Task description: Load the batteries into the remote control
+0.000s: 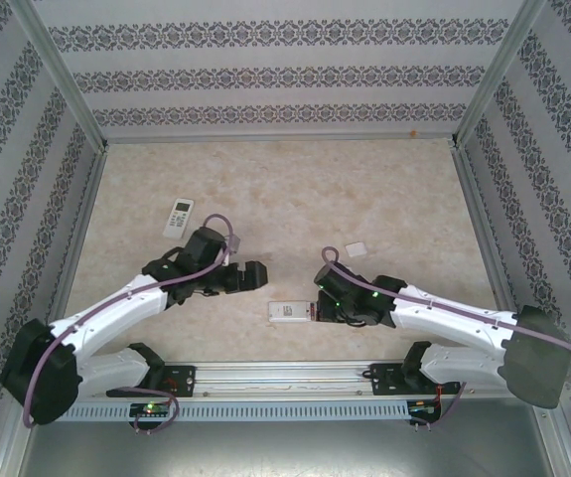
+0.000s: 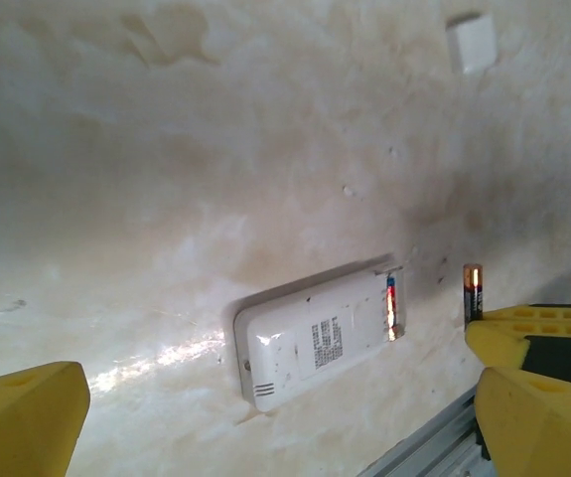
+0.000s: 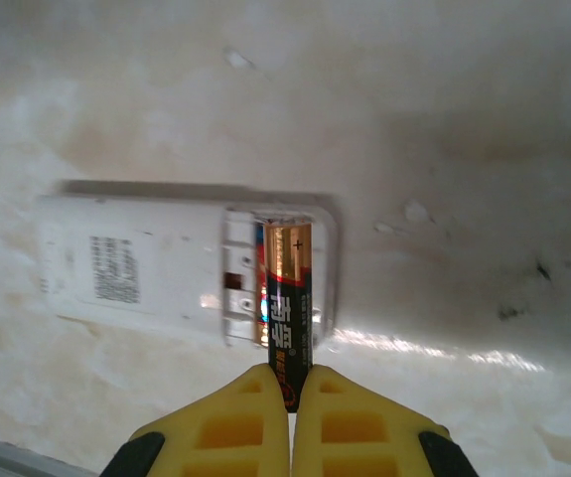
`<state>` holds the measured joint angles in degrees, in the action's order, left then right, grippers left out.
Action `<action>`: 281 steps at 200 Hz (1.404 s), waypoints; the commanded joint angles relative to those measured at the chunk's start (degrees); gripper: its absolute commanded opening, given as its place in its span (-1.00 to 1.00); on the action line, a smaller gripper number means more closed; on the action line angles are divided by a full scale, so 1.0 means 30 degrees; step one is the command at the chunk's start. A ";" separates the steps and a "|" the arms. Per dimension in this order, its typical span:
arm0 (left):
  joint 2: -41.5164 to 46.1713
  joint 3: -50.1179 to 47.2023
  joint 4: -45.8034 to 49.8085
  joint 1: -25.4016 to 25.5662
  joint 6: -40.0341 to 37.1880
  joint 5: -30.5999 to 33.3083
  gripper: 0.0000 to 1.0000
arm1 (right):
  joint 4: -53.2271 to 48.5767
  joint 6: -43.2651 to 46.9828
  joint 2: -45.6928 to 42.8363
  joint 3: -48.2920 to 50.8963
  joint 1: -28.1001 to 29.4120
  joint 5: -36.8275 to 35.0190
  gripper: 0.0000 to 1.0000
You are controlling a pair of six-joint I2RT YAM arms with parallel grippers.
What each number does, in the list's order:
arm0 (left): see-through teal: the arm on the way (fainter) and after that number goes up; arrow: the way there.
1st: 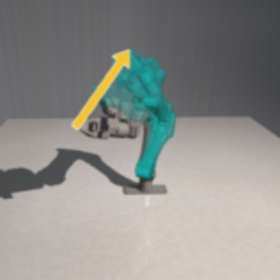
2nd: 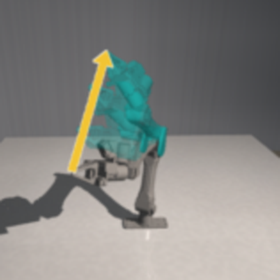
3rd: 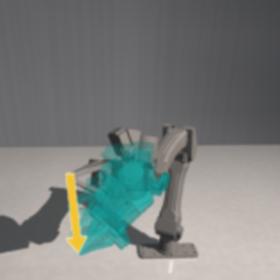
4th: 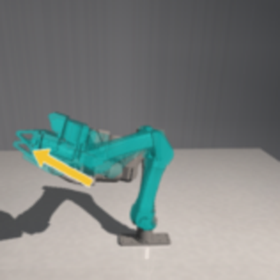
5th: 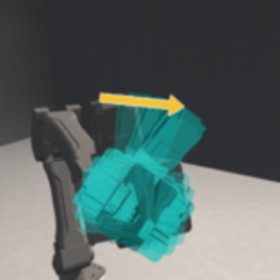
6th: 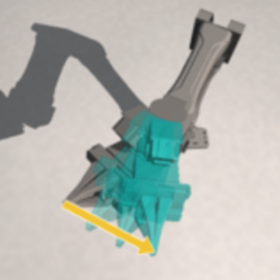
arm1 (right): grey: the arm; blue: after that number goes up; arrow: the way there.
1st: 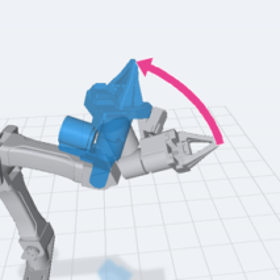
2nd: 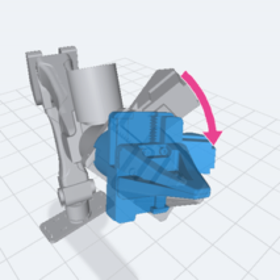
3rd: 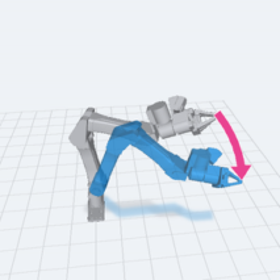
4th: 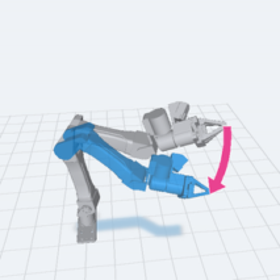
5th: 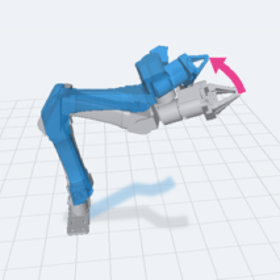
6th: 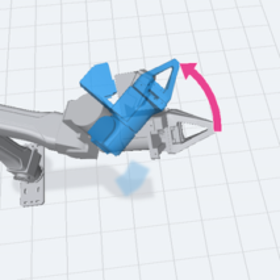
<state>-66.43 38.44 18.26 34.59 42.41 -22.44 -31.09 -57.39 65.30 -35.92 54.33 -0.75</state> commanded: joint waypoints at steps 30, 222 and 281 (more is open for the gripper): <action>-0.0236 -0.0668 -0.1449 0.0544 0.0536 0.1085 1.00 | 0.0360 -0.0605 0.2115 -0.1102 0.0568 -0.0675 -1.00; -0.0708 -0.0542 -0.0822 0.0556 0.0320 0.1301 1.00 | 0.0204 0.0259 0.4634 -0.2012 0.0802 -0.0246 -0.52; -0.1419 -0.0571 -0.1008 0.0592 0.0393 0.0488 1.00 | -0.0367 0.1111 0.3450 -0.2849 -0.0145 -0.0735 -0.37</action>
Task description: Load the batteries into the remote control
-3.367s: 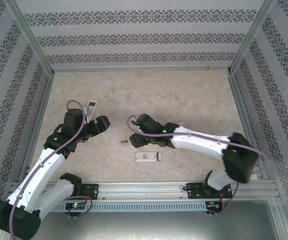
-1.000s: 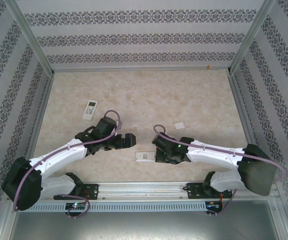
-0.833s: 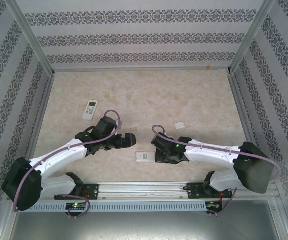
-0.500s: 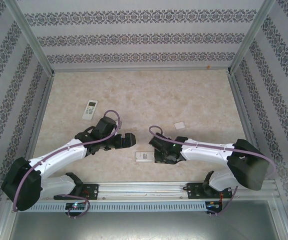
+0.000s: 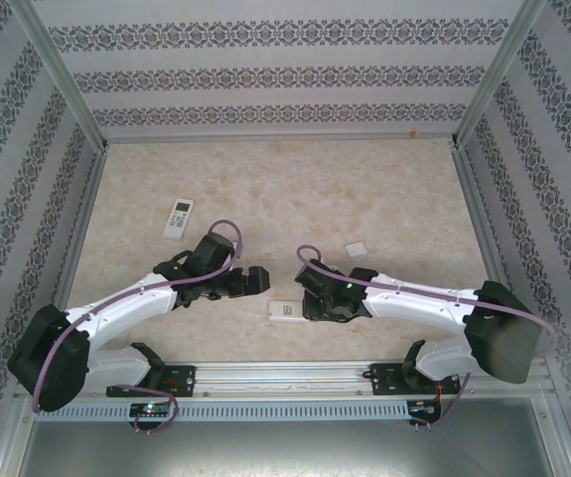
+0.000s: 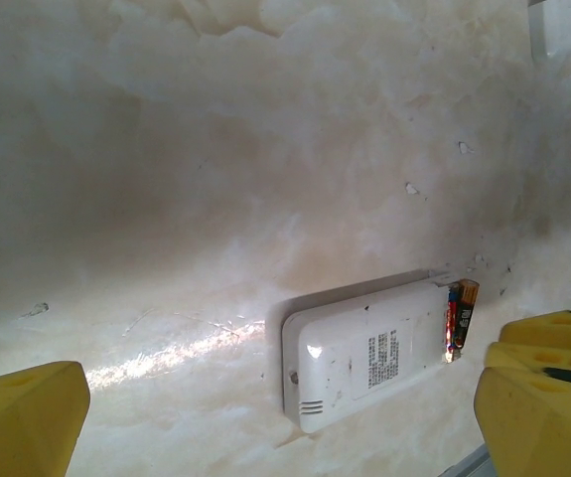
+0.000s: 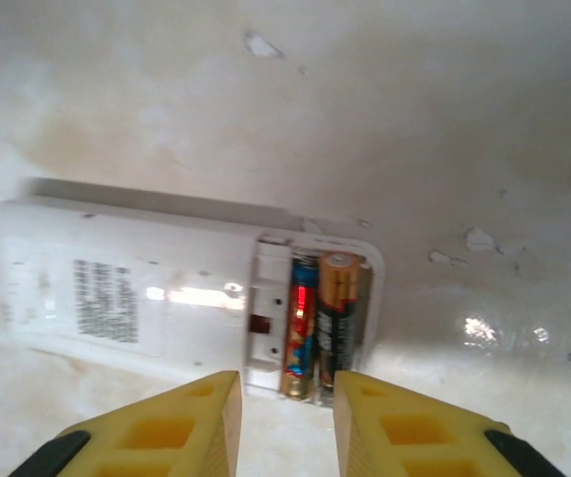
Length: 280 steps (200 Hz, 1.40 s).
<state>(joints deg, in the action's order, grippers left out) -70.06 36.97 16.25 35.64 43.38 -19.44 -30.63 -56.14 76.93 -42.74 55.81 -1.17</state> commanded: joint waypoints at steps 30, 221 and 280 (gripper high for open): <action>-0.1218 0.0313 -0.0321 0.0628 0.0106 -0.1176 0.88 | -0.0048 0.1019 0.0085 -0.0403 -0.1646 -0.0625 -0.52; -0.5207 -0.0299 -0.4150 0.1861 0.2760 -0.3879 0.05 | -0.0340 0.0423 0.2642 -0.0116 -0.0620 -0.0245 -0.74; -0.4947 -0.1002 -0.4446 0.2035 0.3603 -0.3765 -0.15 | -0.1430 -0.1396 0.2135 0.1042 -0.0235 -0.0024 -0.75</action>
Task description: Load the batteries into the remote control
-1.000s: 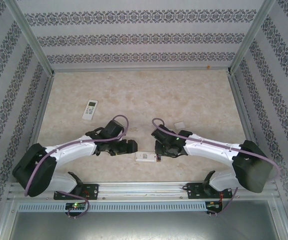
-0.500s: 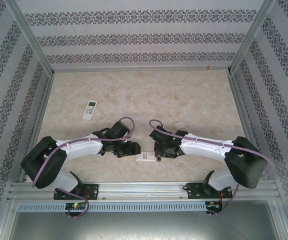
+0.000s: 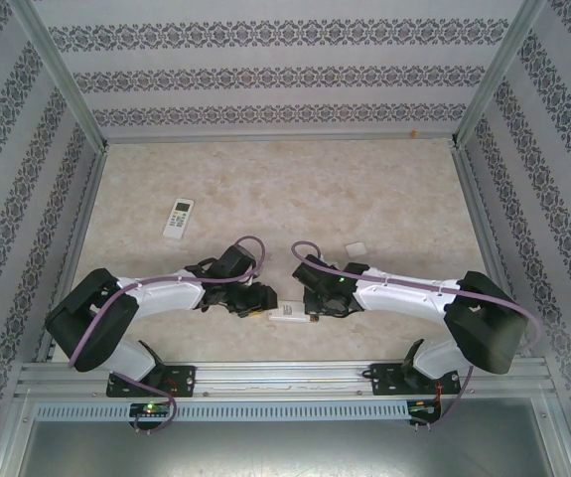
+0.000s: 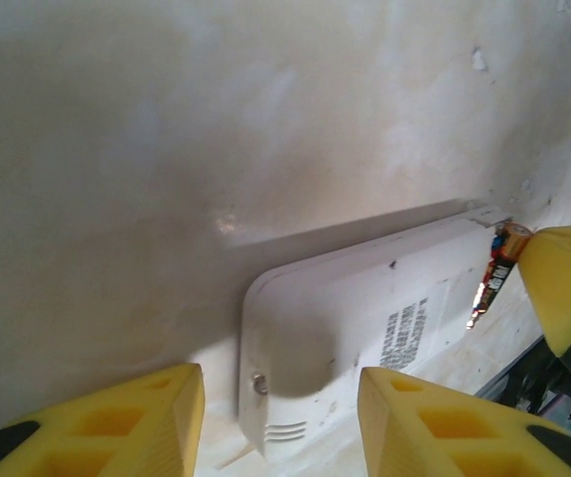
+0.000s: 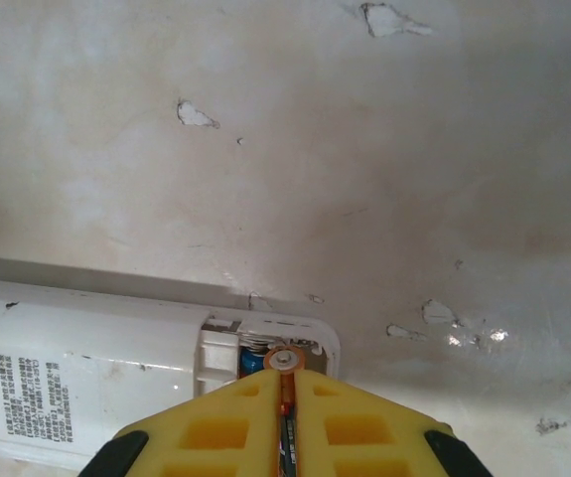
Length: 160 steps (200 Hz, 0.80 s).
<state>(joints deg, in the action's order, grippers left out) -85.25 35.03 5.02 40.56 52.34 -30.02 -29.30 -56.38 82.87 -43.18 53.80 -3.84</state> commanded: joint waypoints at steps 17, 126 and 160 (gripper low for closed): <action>0.0032 -0.0396 -0.0806 0.0586 0.0680 -0.0219 -0.18 | -0.1839 -0.1846 -0.0159 0.1403 0.0436 0.0880 -0.75; 0.0962 -0.0357 0.0000 0.1276 0.0827 0.1318 -0.07 | -0.3296 -0.2655 -0.1837 0.0234 0.0523 -0.0460 -0.78; 0.1495 -0.0134 0.0692 0.1276 0.0513 0.1789 -0.02 | -0.1895 -0.2761 -0.3202 0.0263 0.0523 0.0175 -0.75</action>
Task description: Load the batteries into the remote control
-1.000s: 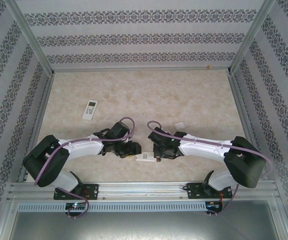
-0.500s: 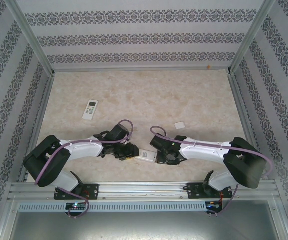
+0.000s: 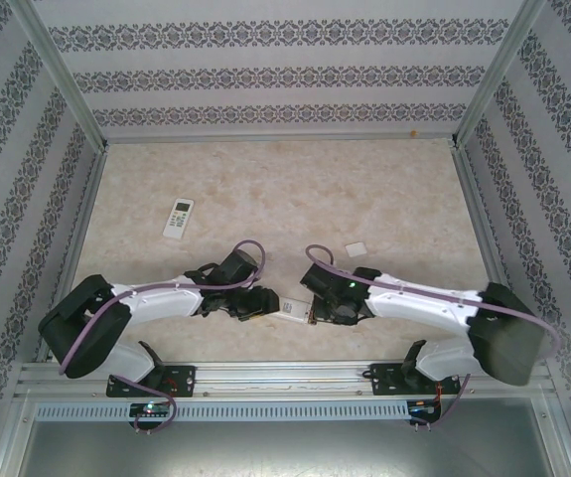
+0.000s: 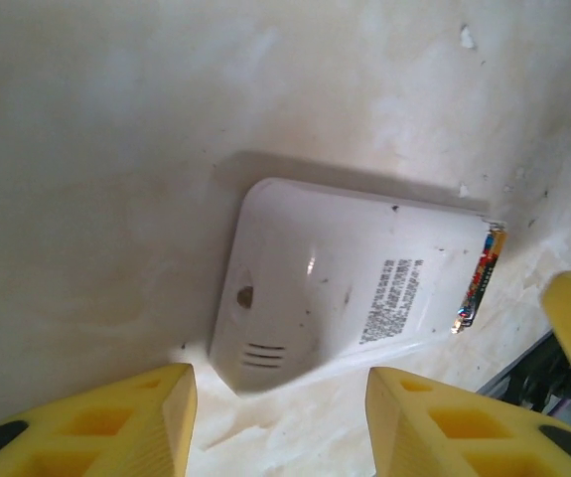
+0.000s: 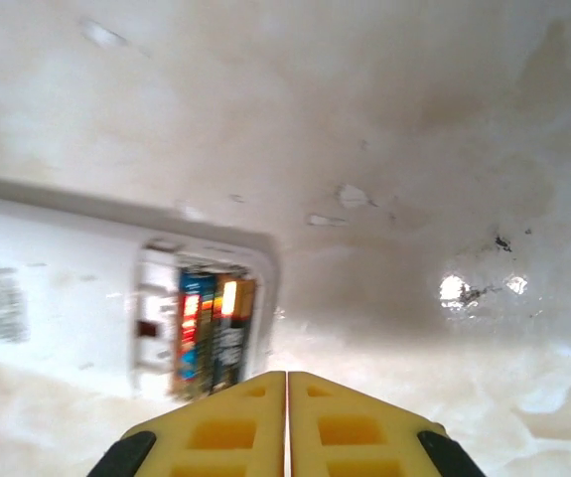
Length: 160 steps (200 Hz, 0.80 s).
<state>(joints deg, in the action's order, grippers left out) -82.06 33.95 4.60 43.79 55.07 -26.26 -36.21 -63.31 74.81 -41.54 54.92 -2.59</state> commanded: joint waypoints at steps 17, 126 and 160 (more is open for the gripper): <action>0.0239 0.0329 0.0805 0.0198 -0.0383 0.0407 0.00 | 0.0496 -0.0353 0.0401 -0.0700 0.0152 -0.0073 -0.73; 0.0950 0.0238 0.1455 0.0169 -0.1276 0.1173 0.43 | 0.1156 0.1428 0.4097 -0.1727 0.0137 -0.0400 -0.84; 0.1899 0.0251 0.2009 0.0169 -0.1490 0.2093 0.54 | 0.0084 0.3118 0.1185 -0.2087 -0.0927 -0.2167 -0.58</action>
<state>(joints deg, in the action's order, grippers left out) -79.66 34.00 7.33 43.81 52.58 -23.16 -33.71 -58.85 84.79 -46.37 54.72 -4.14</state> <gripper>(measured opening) 0.747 0.144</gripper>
